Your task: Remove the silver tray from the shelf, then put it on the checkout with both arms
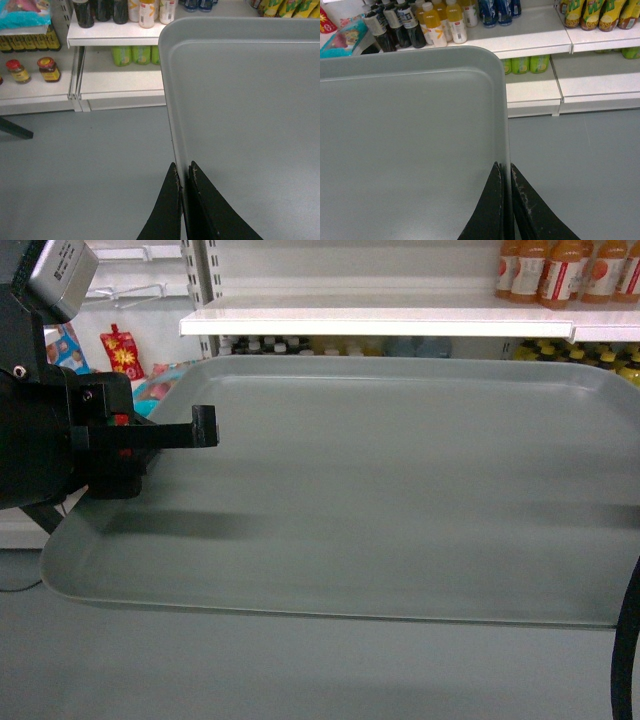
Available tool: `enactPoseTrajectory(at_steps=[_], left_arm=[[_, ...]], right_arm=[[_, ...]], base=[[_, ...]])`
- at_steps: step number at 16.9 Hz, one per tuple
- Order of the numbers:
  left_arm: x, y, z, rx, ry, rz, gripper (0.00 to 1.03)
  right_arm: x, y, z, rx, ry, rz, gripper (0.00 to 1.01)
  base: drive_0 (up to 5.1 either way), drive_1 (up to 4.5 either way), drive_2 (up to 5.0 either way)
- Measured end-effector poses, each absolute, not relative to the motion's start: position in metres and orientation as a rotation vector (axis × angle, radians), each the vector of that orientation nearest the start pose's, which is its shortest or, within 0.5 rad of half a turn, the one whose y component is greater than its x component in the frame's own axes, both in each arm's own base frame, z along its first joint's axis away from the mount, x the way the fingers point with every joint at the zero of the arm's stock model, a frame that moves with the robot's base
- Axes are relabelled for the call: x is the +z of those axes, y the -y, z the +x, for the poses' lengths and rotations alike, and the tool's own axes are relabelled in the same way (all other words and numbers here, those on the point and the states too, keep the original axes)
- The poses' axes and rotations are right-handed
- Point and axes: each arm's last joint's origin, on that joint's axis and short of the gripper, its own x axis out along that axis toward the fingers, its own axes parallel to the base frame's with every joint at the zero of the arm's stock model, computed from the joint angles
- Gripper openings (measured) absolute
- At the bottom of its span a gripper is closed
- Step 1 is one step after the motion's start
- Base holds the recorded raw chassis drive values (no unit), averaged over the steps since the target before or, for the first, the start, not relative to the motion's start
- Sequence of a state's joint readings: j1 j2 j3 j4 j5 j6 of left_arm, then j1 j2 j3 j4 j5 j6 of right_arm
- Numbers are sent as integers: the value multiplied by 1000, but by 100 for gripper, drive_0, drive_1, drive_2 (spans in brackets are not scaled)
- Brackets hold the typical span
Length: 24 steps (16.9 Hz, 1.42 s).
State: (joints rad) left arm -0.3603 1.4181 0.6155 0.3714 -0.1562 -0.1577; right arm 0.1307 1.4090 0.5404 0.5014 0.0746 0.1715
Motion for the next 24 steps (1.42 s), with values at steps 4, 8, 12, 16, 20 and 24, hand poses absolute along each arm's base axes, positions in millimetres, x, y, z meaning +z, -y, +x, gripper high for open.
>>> enactPoseTrajectory(at_steps=[4,8,12,16,20,24], left_arm=[[190,95,264,-165,-430,-44,3],[189,95,264,-166,-437,-43,3],[190,95,265,-167,-429,-45,3],[189,95,264,-166,-438,-43,3],[190,95,264,-168,-430,-45,3],[190,95,264,-167,-433,-44,3]], right_arm=[[181,-33,270,22,-369,132,3],[180,-33,270,24,-377,131,3],[181,-33,270,23,-369,132,3],[180,-33,270,24,-377,131,3],[181,-33,270,23,-370,131,3],[181,-33,270,23,-371,131,3]], base=[[4,-399,407],[2,-401,405],[-1,-404,402],[-1,-404,402],[-1,-404,402],[1,-403,406]])
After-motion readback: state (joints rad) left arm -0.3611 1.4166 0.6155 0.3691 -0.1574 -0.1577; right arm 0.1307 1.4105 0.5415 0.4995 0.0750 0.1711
